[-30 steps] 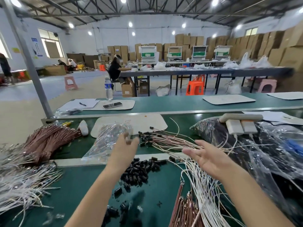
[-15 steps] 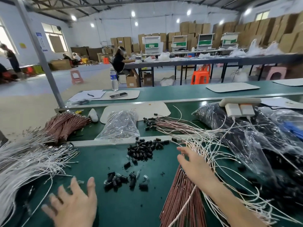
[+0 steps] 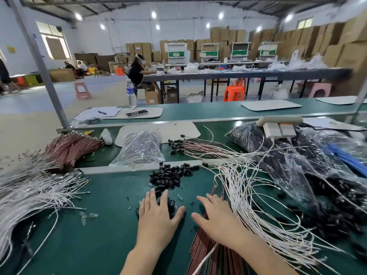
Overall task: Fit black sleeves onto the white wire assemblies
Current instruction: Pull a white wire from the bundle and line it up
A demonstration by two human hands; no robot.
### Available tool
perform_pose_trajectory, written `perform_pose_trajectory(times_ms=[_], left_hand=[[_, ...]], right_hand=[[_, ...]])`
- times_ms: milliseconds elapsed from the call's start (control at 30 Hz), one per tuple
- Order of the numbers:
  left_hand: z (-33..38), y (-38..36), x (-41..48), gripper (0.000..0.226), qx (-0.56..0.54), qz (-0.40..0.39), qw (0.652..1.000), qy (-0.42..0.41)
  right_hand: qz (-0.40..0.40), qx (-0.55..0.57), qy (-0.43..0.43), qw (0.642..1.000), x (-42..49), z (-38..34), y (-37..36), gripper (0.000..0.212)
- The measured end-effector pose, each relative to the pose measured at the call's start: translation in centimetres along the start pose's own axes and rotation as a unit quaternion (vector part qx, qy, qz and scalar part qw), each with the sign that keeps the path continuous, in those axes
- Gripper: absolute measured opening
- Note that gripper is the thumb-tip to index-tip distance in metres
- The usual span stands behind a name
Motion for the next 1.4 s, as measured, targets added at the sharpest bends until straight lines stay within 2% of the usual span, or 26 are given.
perform_pose_trajectory(times_ms=[167,267,333,367,433,500,567,633,700,767,833,933,1033,1133,1233,1300,1400], left_hand=[[1.4,0.6,1.9,0.066,-0.035,0.011,0.997,-0.063],[2.3,1.8,1.4,0.053,-0.034,0.065,0.992,-0.105],[3.2,3.1,0.2,0.037,-0.042,0.104,0.984,-0.142],[3.8,3.4,-0.4,0.029,-0.037,0.095,0.982,-0.161],[4.7,3.1,-1.6,0.026,-0.029,0.012,0.986,-0.165],[5.7,2.2,-2.9,0.035,-0.015,-0.092,0.984,-0.153],[7.0,1.6,-4.0,0.046,0.025,-0.129,0.980,-0.153],[8.2,1.1,-4.9,0.050,0.056,-0.139,0.978,-0.143],[9.5,0.8,-5.4,0.042,0.056,-0.137,0.981,-0.124],[10.7,0.7,-5.3,0.031,0.062,-0.131,0.985,-0.099],[11.5,0.8,-5.1,0.033,0.079,-0.128,0.985,-0.080],[12.6,1.3,-4.6,0.032,0.088,-0.112,0.985,-0.094],[12.5,1.7,-3.8,0.011,0.034,-0.122,0.988,-0.085],[11.2,2.0,-2.6,0.029,-0.079,-0.136,0.986,-0.057],[10.0,2.2,-1.7,0.038,-0.195,-0.169,0.966,-0.034],[9.4,2.5,-1.2,0.036,-0.239,-0.164,0.957,-0.022],[8.9,3.2,-0.7,0.030,-0.255,-0.104,0.961,-0.027]], right_hand=[[0.011,-0.060,0.027,0.998,-0.6,0.2,-0.1,0.062],[0.053,-0.022,0.041,0.998,-1.0,0.1,0.6,0.055],[0.103,0.010,0.044,0.994,-1.3,0.4,1.6,0.050],[0.121,0.012,0.042,0.992,-1.5,0.7,2.0,0.048],[0.138,-0.003,0.029,0.990,-1.7,1.3,2.5,0.047],[0.140,-0.006,0.011,0.990,-2.0,1.8,2.7,0.048],[0.151,-0.016,-0.003,0.988,-2.1,2.1,3.0,0.051],[0.182,-0.019,-0.030,0.983,-2.2,2.6,3.5,0.055],[0.206,-0.010,-0.068,0.976,-2.4,3.4,4.0,0.054],[0.204,-0.018,-0.095,0.974,-2.6,4.1,4.1,0.050],[0.191,-0.039,-0.104,0.975,-2.8,4.3,4.0,0.049],[0.182,-0.051,-0.098,0.977,-3.1,3.8,3.7,0.048],[0.193,-0.045,-0.091,0.976,-3.4,3.7,3.8,0.049],[0.220,-0.016,-0.079,0.972,-3.7,3.5,4.2,0.049],[0.252,0.026,-0.057,0.966,-3.8,2.8,4.7,0.047],[0.278,0.074,-0.035,0.957,-3.8,2.0,5.2,0.045],[0.323,0.138,-0.016,0.936,-3.8,1.1,5.9,0.041]])
Point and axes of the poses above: each hand's wrist, its own x-axis towards the middle knuckle, its own y-axis out of the back of the hand, z = x × y, the point moved 5 cm from there along x, towards the middle knuckle, and after that the axes turned 5 degrees about y, right-handed, at the moved point
